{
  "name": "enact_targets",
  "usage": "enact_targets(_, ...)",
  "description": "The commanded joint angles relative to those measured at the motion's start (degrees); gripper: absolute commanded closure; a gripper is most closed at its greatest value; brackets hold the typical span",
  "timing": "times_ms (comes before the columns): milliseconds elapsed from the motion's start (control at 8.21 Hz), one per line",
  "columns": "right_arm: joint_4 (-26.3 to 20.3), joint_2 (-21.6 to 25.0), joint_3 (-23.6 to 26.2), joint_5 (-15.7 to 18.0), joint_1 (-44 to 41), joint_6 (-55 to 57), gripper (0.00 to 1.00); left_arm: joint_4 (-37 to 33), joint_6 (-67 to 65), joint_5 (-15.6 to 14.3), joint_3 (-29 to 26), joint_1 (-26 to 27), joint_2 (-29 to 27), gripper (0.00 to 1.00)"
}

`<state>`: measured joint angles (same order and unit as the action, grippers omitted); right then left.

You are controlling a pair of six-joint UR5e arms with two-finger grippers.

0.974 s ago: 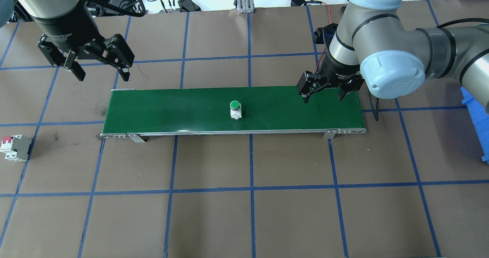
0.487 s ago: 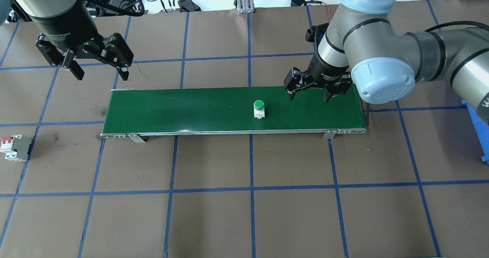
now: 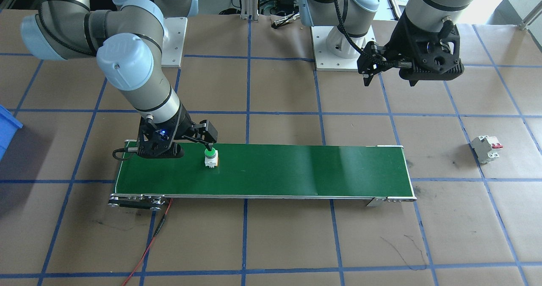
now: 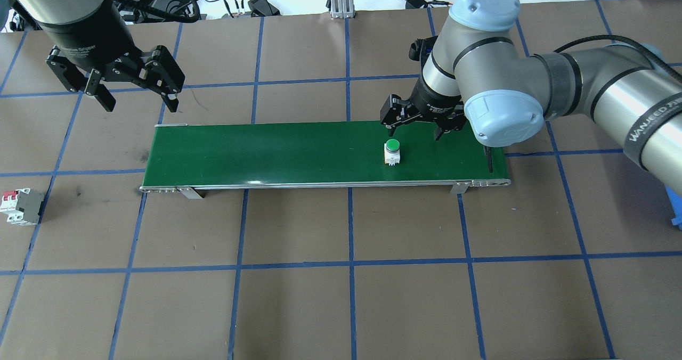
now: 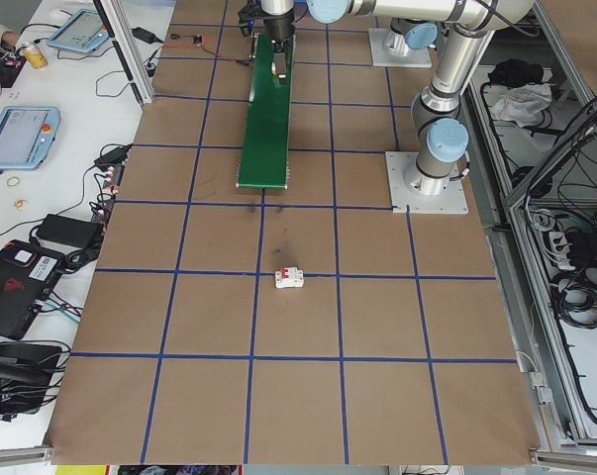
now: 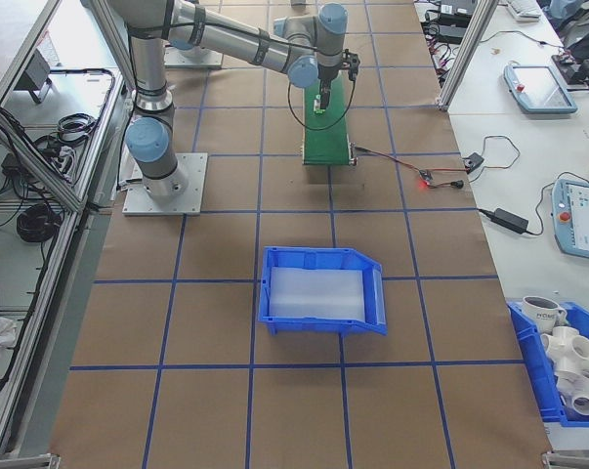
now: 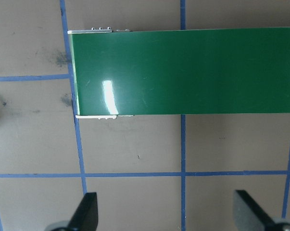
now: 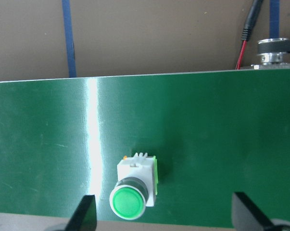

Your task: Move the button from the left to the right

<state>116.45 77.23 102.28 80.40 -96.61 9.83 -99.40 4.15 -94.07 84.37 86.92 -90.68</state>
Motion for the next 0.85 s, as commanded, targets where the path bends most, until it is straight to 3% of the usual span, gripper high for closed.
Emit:
enact_targets(0, 1.3, -4.1, 0.0, 2.0, -0.1, -4.4, 0.00, 0.0, 0.0, -0.1, 0.1, 0.0, 0.1, 0.00)
enact_targets(122, 0.6, -4.1, 0.5, 6.7, 0.3, -7.5, 0.18, 0.0, 0.0, -0.1, 0.1, 0.0, 0.2, 0.00)
enact_targets(244, -2.6, -4.0, 0.5, 9.0, 0.9, -8.8, 0.58, 0.0, 0.1, -0.1, 0.1, 0.0, 0.2, 0.00)
enact_targets(365, -4.7, -3.6, 0.4, 9.2, 2.2, -9.4, 1.00, 0.0, 0.1, -0.1, 0.1, -0.1, 0.2, 0.00)
enact_targets(487, -7.1, -3.3, 0.4, 9.2, 4.6, -14.2, 1.00, 0.0, 0.0, -0.1, 0.1, -0.2, 0.2, 0.00)
enact_targets(731, -7.6, -1.8, -0.8, 10.1, 9.8, -24.2, 1.00, -0.1, 0.1, -0.1, 0.1, -0.2, 0.2, 0.00)
